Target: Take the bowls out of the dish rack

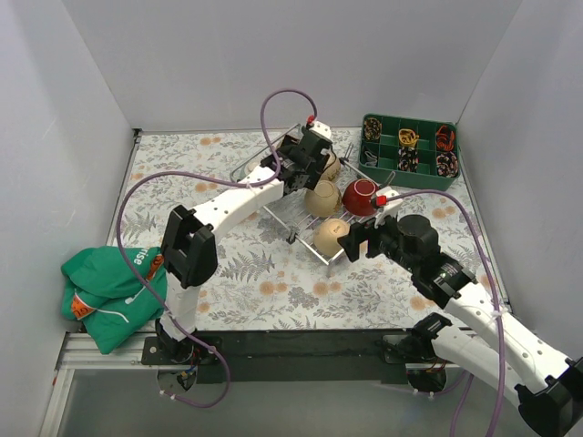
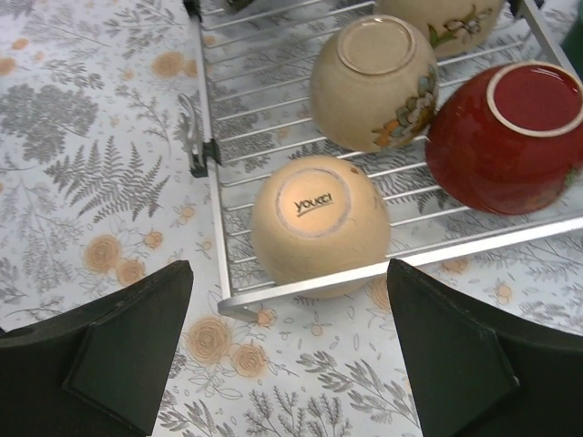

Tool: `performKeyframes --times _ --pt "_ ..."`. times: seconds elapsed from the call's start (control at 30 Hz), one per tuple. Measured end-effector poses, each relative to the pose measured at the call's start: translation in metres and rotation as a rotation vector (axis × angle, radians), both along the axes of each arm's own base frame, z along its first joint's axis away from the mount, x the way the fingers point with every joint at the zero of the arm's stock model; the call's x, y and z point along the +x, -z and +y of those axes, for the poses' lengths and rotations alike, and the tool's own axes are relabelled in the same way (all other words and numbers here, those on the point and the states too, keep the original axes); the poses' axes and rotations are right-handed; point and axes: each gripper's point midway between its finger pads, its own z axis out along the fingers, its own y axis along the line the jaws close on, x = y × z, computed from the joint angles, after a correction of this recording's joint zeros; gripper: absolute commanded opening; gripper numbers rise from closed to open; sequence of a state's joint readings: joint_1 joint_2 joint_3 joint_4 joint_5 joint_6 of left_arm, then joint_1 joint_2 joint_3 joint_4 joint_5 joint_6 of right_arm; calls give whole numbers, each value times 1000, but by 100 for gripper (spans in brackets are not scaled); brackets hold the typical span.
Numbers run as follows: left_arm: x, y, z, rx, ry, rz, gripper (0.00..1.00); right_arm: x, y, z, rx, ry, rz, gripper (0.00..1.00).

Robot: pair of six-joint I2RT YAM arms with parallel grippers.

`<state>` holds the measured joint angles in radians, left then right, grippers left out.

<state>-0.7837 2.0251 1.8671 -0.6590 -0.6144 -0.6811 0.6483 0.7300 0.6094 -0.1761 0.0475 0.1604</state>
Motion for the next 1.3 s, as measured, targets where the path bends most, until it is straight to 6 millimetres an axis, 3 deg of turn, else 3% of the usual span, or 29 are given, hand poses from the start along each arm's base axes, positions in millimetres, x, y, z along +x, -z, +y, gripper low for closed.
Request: performKeyframes --times 0.27,0.5,0.7,1.0,1.1,1.2,1.23,1.3 --pt "-3 -39 10 -337 -57 57 0 5 -9 35 109 -118 -28 96" --pt "-27 -68 25 -626 -97 107 0 21 -16 64 179 -195 -75 96" --pt "-54 -76 21 -852 -95 166 0 38 -13 89 194 -256 -92 96" --pt "-75 -76 7 -1053 -79 238 0 57 -45 126 240 -385 -188 94" --pt "-79 -72 2 -1095 -72 263 0 59 -51 135 249 -426 -206 81" --pt "-84 -65 0 -1119 -76 286 0 59 -51 143 249 -467 -206 60" --pt "-85 -63 0 -1127 -77 292 0 58 -48 145 249 -479 -199 45" --pt "-88 -61 0 -1135 -79 298 0 56 -45 147 245 -499 -194 28"
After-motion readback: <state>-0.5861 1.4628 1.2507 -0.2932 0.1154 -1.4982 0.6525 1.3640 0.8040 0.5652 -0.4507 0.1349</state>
